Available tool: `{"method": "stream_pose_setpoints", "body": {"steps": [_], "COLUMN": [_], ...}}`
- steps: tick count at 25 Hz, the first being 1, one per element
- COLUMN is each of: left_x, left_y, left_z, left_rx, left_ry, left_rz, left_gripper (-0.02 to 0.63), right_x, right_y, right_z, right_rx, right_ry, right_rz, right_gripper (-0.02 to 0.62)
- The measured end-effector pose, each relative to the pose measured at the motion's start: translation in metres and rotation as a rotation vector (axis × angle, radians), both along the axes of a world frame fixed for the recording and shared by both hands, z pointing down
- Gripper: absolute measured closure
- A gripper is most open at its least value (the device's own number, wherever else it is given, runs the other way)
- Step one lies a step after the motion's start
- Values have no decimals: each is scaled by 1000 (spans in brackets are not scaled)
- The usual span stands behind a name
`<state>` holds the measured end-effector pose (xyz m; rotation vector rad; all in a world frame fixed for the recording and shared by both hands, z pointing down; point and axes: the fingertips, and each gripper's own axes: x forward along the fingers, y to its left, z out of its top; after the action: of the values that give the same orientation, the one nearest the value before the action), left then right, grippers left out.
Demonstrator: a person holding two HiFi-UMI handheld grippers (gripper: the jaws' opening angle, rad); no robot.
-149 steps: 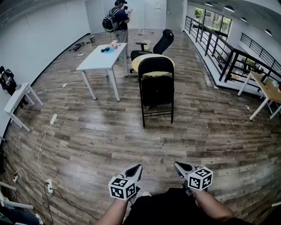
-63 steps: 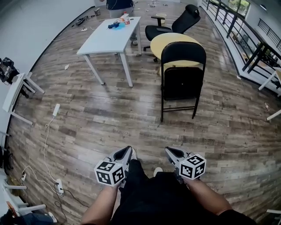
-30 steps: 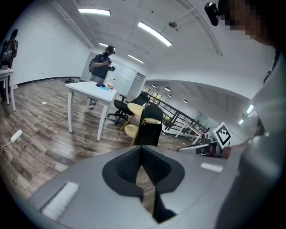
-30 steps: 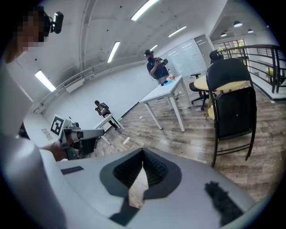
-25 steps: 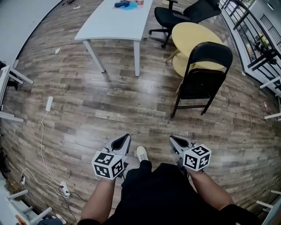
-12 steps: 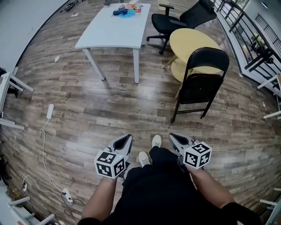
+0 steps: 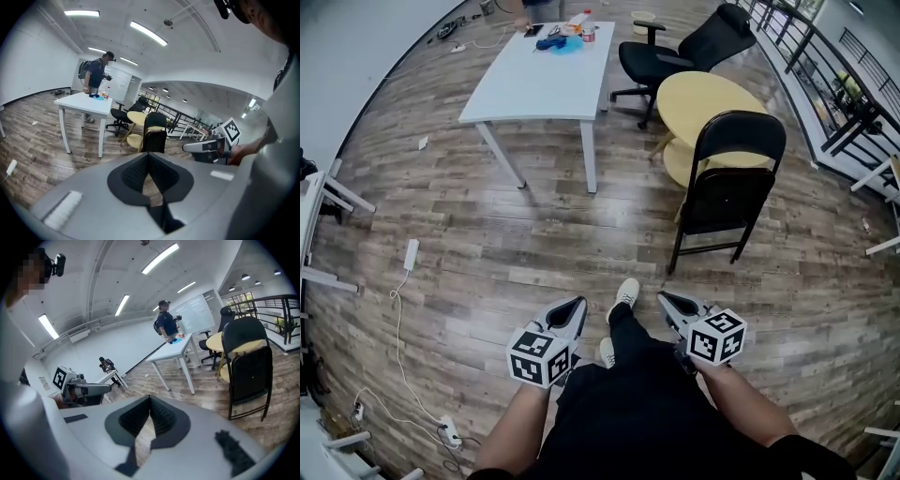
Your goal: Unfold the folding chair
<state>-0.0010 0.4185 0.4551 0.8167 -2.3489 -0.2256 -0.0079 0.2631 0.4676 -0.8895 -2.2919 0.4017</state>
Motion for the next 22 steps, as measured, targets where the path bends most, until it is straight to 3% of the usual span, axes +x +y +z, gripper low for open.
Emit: {"method": "stream_pose_setpoints", "body": {"steps": [8,22], "left_x": [-26,-88], "left_y": [-6,-39], "left_z": [5,18], "left_rx": [-12,-54], "left_ry": [10,24], "left_rz": [12,108], "left_gripper": [598,598], "right_x": [-22,-76], "right_y": [-9,-40], "right_z": [9,28], "right_rx": [-16,-22], "right_ry": [13,55], "right_rz": [36,104], "right_gripper": [589,589]}}
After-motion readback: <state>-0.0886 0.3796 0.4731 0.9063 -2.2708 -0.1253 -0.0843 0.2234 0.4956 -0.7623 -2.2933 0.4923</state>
